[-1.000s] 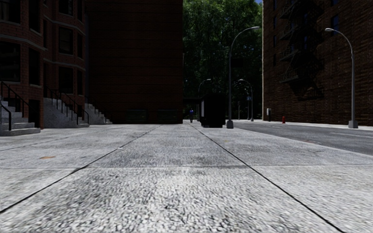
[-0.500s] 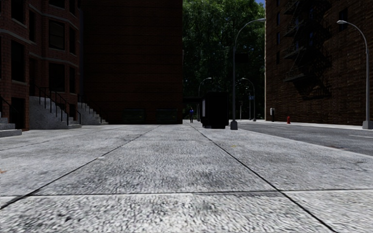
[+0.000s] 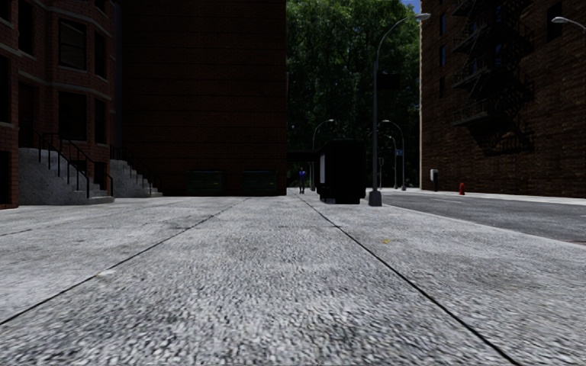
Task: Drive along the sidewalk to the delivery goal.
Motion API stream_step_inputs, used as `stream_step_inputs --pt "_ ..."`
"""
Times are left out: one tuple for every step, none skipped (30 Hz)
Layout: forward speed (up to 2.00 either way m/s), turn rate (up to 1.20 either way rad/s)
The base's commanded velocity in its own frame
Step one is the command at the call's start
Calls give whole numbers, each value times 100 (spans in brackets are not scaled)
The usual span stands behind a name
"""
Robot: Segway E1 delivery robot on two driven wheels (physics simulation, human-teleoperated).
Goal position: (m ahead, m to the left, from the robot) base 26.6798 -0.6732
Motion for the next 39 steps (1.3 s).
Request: stream_step_inputs --pt "200 0" --pt "200 0" --pt "200 0" --pt "200 0" --pt "200 0" --pt "200 0" --pt "200 0" --pt "200 0" --pt "200 0" --pt "200 0" --pt "200 0" --pt "200 0" --pt "200 0" --pt "200 0" --pt "200 0" --pt "200 0" --pt "200 0" --pt "200 0" --pt "200 0" --pt "200 0" --pt "200 0" --pt "200 0" --pt "200 0" --pt "200 0" --pt "200 0" --pt "200 0" --pt "200 0" --pt "200 0" --pt "200 0" --pt "200 0" --pt "200 0" --pt "200 0" --pt "200 0" --pt "200 0" --pt "200 0" --pt "200 0" --pt "200 0" --pt "200 0" --pt "200 0"
